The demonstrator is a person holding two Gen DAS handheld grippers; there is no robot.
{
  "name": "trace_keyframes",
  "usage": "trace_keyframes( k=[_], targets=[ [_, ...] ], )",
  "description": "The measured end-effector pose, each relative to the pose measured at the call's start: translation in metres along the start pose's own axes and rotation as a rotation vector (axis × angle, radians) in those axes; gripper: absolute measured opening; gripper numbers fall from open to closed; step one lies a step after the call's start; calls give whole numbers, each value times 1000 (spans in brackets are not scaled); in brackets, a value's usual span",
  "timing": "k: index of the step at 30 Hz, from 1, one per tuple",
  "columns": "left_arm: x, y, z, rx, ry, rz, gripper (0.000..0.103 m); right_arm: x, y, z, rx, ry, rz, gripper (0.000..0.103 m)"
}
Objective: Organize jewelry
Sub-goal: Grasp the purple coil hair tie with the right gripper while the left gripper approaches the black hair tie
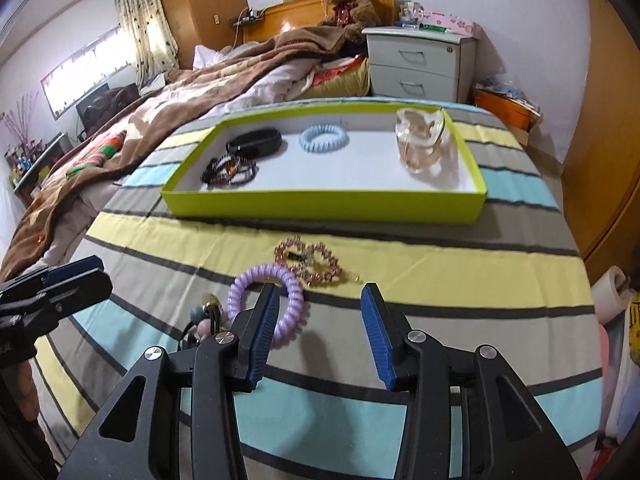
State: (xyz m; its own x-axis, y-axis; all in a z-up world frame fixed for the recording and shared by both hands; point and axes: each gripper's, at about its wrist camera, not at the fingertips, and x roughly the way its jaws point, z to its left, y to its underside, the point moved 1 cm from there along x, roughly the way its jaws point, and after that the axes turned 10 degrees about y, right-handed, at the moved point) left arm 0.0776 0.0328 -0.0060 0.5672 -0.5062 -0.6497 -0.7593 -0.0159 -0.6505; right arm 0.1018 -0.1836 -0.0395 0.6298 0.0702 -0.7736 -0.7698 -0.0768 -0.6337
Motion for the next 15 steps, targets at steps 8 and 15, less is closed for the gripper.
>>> trace_keyframes(
  k=[8,15],
  targets=[
    [-4,16,8,-26,27,13,57,11,7,13,-29,10,21,44],
    [-5,23,21,-59,23,17,57,11,8,21,-68,53,18,38]
  ],
)
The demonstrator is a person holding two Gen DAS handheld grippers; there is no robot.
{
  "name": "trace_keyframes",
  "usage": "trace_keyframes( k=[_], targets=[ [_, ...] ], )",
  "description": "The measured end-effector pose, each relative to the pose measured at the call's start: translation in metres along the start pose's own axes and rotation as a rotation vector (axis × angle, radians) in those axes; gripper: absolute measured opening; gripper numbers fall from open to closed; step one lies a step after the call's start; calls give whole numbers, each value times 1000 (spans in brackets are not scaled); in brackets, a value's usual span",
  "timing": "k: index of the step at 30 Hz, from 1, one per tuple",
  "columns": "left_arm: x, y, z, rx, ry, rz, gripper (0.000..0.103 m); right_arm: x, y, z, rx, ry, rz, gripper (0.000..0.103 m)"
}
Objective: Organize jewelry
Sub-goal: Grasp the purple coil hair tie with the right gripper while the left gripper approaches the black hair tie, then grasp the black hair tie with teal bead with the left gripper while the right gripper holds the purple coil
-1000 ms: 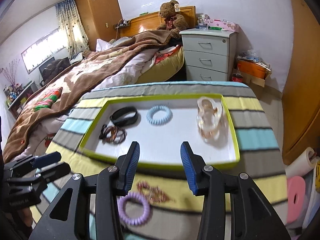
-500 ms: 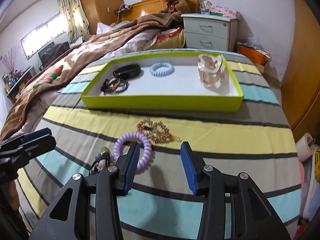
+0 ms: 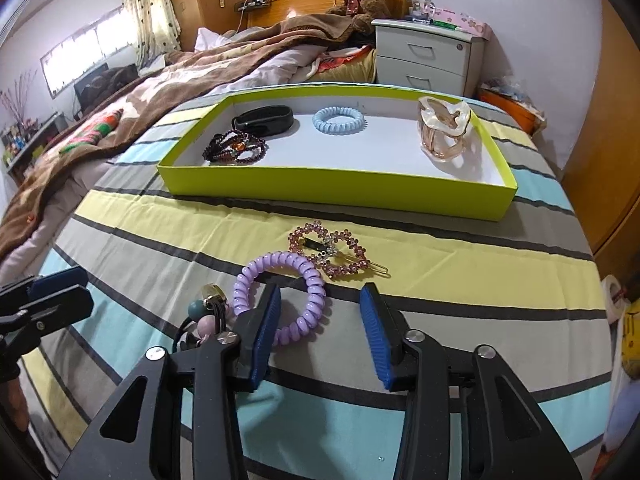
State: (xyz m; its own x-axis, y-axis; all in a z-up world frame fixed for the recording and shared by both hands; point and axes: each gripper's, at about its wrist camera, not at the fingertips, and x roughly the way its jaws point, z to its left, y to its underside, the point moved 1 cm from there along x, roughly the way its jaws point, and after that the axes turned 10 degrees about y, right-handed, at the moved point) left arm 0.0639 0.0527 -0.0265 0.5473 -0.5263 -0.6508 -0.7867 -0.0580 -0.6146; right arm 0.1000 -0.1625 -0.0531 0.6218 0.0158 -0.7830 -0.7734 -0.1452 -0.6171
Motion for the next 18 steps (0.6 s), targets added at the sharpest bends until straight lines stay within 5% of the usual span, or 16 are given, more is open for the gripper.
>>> trace_keyframes(
  k=[7,18],
  targets=[
    [0,1,1,3,7,4,57,-2,1,7,-55,26,-8,11],
    [10,0,-6,17,19,36,57,-17,6,-11,0,46,-62,9]
  ],
)
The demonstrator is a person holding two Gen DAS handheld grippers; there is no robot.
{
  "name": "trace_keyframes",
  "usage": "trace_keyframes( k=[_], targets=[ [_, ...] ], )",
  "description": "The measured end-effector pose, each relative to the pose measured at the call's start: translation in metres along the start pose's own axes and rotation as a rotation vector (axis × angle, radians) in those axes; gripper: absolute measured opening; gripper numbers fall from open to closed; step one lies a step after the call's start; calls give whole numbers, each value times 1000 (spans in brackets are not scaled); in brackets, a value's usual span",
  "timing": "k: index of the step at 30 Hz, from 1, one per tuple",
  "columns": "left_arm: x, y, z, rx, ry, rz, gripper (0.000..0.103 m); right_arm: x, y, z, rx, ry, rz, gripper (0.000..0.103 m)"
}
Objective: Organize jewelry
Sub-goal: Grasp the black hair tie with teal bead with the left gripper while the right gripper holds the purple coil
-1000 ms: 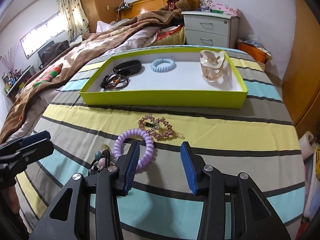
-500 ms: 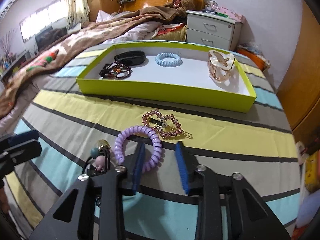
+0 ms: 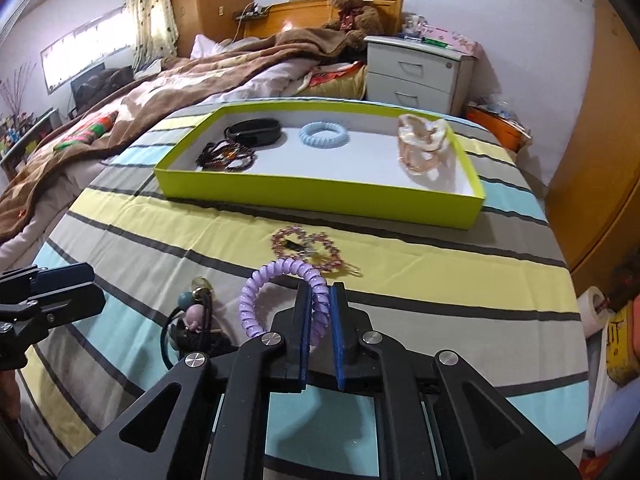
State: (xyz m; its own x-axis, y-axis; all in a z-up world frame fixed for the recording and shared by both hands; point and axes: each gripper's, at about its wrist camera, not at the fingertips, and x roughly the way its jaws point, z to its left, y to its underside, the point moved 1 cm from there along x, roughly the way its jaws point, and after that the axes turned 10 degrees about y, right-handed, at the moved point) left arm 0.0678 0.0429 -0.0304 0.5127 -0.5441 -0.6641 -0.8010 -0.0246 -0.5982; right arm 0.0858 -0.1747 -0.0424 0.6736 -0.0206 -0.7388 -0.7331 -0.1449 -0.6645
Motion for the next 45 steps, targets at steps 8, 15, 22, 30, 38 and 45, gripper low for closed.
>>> trace_keyframes(
  k=[8,15,22,30,38,45],
  targets=[
    [22,-11,-18,78,23,56,57,-14,9,-29,73,4,-21,10],
    [45,-22,-36,185,-22,120,57,-22,17,-44,114,-2,-32,10],
    [61,-24,-48,253,-28,163,57,-24,18,-45,122,-22,-41,10],
    [75,-24,-64,310,-20,218,57,-24,19,-48,133,-39,-47,10],
    [80,-24,-65,308,-37,217,52,-24,20,-48,140,-50,-45,10],
    [81,-26,-64,315,-59,205,19,-23,20,-50,145,-54,-45,10]
  ],
)
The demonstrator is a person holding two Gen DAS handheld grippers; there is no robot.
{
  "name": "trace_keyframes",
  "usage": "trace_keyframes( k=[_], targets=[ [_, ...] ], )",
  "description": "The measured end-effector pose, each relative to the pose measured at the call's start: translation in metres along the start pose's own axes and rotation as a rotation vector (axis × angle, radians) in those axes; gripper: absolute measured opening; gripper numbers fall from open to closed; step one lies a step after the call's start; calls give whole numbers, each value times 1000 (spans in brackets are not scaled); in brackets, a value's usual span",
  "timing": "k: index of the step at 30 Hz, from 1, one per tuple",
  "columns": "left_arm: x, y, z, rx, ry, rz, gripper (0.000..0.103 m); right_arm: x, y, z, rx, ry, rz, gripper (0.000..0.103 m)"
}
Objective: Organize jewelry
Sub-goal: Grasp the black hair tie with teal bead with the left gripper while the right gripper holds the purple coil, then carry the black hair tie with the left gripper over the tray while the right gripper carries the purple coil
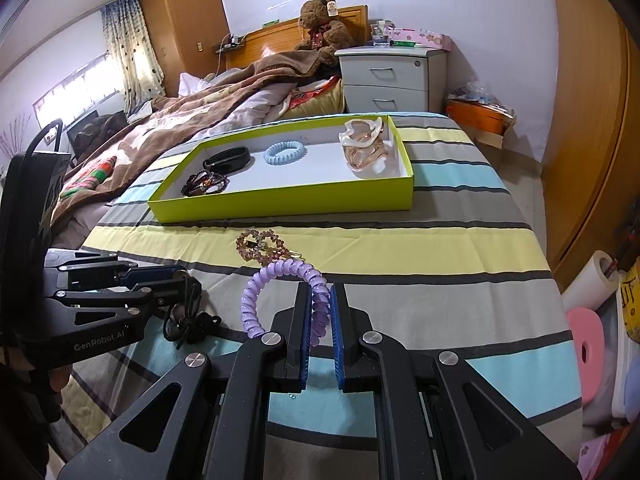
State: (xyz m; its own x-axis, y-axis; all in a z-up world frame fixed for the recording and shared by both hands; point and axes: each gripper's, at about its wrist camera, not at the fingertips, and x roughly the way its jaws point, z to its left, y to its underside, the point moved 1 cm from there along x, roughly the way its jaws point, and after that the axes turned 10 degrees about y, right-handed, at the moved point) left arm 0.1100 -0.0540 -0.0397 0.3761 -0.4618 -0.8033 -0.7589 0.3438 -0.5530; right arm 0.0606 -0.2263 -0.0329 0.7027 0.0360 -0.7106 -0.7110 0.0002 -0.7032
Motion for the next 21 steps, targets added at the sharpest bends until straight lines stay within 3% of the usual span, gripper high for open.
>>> trace_keyframes(
  k=[21],
  targets=[
    [-28,7,5,-46,2,-89,19,-14,0,3,-1,5,-28,10]
  ],
)
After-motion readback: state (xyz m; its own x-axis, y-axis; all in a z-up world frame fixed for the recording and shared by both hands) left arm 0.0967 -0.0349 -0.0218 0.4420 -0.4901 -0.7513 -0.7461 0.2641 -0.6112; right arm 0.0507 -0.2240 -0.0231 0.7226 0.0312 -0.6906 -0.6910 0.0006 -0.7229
